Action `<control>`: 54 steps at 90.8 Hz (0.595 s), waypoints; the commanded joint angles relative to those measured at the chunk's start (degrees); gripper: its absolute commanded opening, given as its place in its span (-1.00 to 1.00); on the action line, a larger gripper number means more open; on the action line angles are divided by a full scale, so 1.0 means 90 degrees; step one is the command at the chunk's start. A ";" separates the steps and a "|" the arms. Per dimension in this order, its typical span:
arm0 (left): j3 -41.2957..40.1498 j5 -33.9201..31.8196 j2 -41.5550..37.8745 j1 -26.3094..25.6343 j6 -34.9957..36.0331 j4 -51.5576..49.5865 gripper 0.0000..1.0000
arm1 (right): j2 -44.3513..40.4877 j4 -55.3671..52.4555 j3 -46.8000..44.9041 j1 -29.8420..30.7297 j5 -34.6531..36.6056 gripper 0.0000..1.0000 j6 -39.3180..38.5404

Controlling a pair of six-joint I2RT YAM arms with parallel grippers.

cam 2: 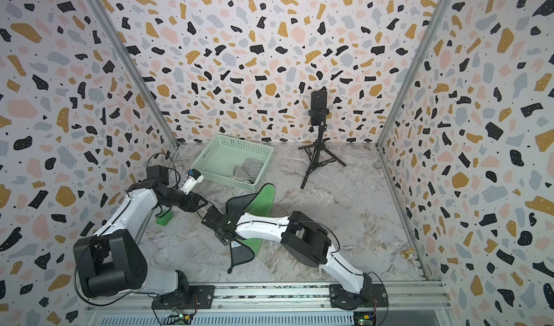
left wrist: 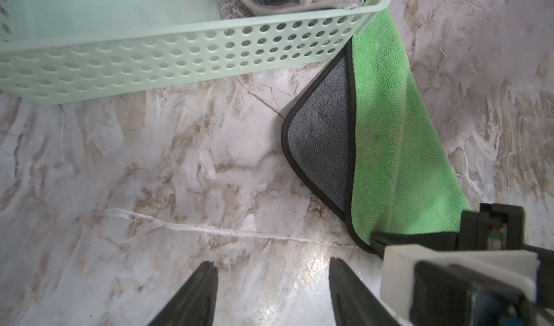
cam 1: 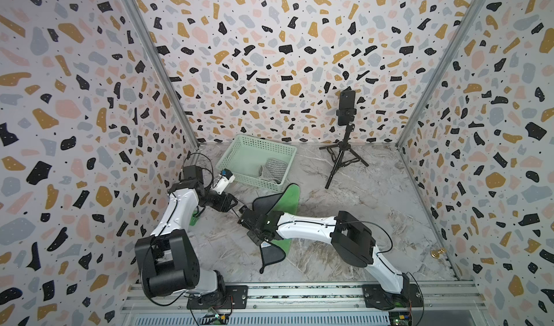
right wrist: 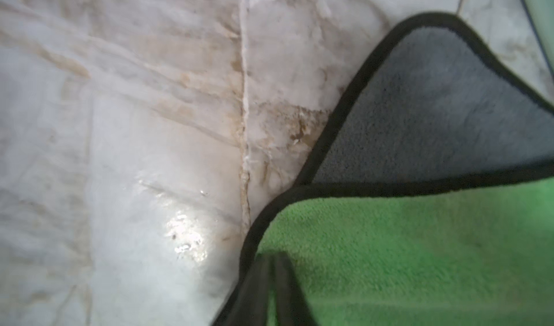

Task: Fold the square dishcloth
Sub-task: Flatten out the cleaning item at the center of the board.

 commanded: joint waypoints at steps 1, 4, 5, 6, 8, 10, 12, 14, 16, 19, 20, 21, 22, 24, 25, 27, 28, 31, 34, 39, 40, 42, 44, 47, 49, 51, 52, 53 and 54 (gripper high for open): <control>0.0197 0.0238 0.0027 0.0024 0.0079 -0.0143 0.20 | -0.0394 -0.0239 0.0186 0.0006 0.0275 -1.00 0.0136; 0.0197 0.0248 0.0015 0.0017 0.0066 -0.0146 0.19 | -0.0550 -0.0225 0.0125 0.0006 0.0329 -1.00 0.0161; 0.0197 0.0249 0.0005 0.0010 0.0065 -0.0152 0.18 | -0.0584 -0.0220 0.0099 0.0006 0.0349 -1.00 0.0169; 0.0197 0.0249 -0.0009 0.0003 0.0070 -0.0155 0.18 | -0.0635 -0.0202 0.0066 0.0006 0.0363 -1.00 0.0174; 0.0190 0.0250 -0.0032 -0.0016 0.0078 -0.0155 0.18 | -0.0742 -0.0165 -0.0018 0.0011 0.0372 -1.00 0.0177; 0.0169 0.0238 -0.0057 -0.0047 0.0102 -0.0157 0.17 | -0.0866 -0.0114 -0.0109 0.0000 0.0396 -1.00 0.0183; 0.0139 0.0218 -0.0088 -0.0092 0.0120 -0.0158 0.17 | -0.0975 -0.0077 -0.0193 0.0005 0.0407 -1.00 0.0189; 0.0107 0.0164 -0.0125 -0.0137 0.0127 -0.0146 0.16 | -0.1091 -0.0051 -0.0282 0.0006 0.0431 -1.00 0.0196; 0.0082 0.0106 -0.0164 -0.0214 0.0141 -0.0140 0.16 | -0.1207 -0.0025 -0.0368 0.0006 0.0457 -1.00 0.0229; 0.0024 0.0028 -0.0221 -0.0344 0.0142 -0.0130 0.15 | -0.1365 0.0028 -0.0524 -0.0001 0.0479 -1.00 0.0270; 0.0003 -0.0003 -0.0234 -0.0399 0.0147 -0.0129 0.15 | -0.1416 0.0043 -0.0578 -0.0002 0.0477 -1.00 0.0283; -0.0017 -0.0028 -0.0251 -0.0456 0.0150 -0.0129 0.16 | -0.1471 0.0056 -0.0624 -0.0003 0.0486 -1.00 0.0299; -0.0037 -0.0060 -0.0279 -0.0504 0.0151 -0.0124 0.16 | -0.1528 0.0067 -0.0671 -0.0008 0.0495 -1.00 0.0317; -0.0069 -0.0099 -0.0319 -0.0604 0.0142 -0.0113 0.15 | -0.1658 0.0076 -0.0798 -0.0017 0.0524 -1.00 0.0369; -0.0087 -0.0120 -0.0337 -0.0666 0.0133 -0.0106 0.15 | -0.1719 0.0077 -0.0851 -0.0020 0.0549 -1.00 0.0396; -0.0133 -0.0162 -0.0375 -0.0771 0.0103 -0.0096 0.16 | -0.1833 0.0100 -0.0969 -0.0022 0.0589 -1.00 0.0445; -0.0148 -0.0186 -0.0395 -0.0818 0.0074 -0.0078 0.16 | -0.1890 0.0124 -0.1040 -0.0028 0.0605 -1.00 0.0473; -0.0196 -0.0232 -0.0424 -0.0976 0.0008 -0.0039 0.16 | -0.2082 0.0178 -0.1262 -0.0053 0.0653 -1.00 0.0558; -0.0227 -0.0306 -0.0459 -0.1136 -0.0039 -0.0011 0.15 | -0.2284 0.0217 -0.1502 -0.0079 0.0707 -1.00 0.0652; -0.0259 -0.0407 -0.0468 -0.1402 -0.0129 0.0017 0.14 | -0.2589 0.0295 -0.1924 -0.0144 0.0768 -1.00 0.0776; -0.0260 -0.0430 -0.0465 -0.1451 -0.0145 0.0012 0.13 | -0.2643 0.0299 -0.2000 -0.0157 0.0788 -1.00 0.0804; -0.0269 -0.0452 -0.0459 -0.1531 -0.0164 0.0009 0.13 | -0.2762 0.0307 -0.2180 -0.0196 0.0832 -1.00 0.0857; -0.0283 -0.0477 -0.0455 -0.1610 -0.0181 0.0018 0.13 | -0.2909 0.0329 -0.2344 -0.0223 0.0855 -1.00 0.0922; -0.0311 -0.0534 -0.0456 -0.1738 -0.0205 0.0030 0.13 | -0.3113 0.0363 -0.2612 -0.0276 0.0873 -1.00 0.0991; -0.0335 -0.0576 -0.0454 -0.1825 -0.0220 0.0048 0.13 | -0.3248 0.0391 -0.2777 -0.0316 0.0878 -1.00 0.1041; -0.0356 -0.0611 -0.0461 -0.1913 -0.0234 0.0067 0.12 | -0.3385 0.0440 -0.2947 -0.0336 0.0891 -1.00 0.1082; -0.0372 -0.0635 -0.0457 -0.1955 -0.0236 0.0081 0.12 | -0.3456 0.0459 -0.3030 -0.0345 0.0898 -1.00 0.1114; -0.0385 -0.0671 -0.0460 -0.2011 -0.0242 0.0093 0.12 | -0.3512 0.0484 -0.3124 -0.0365 0.0911 -1.00 0.1139; -0.0402 -0.0694 -0.0462 -0.2063 -0.0245 0.0104 0.12 | -0.3578 0.0511 -0.3211 -0.0380 0.0913 -1.00 0.1152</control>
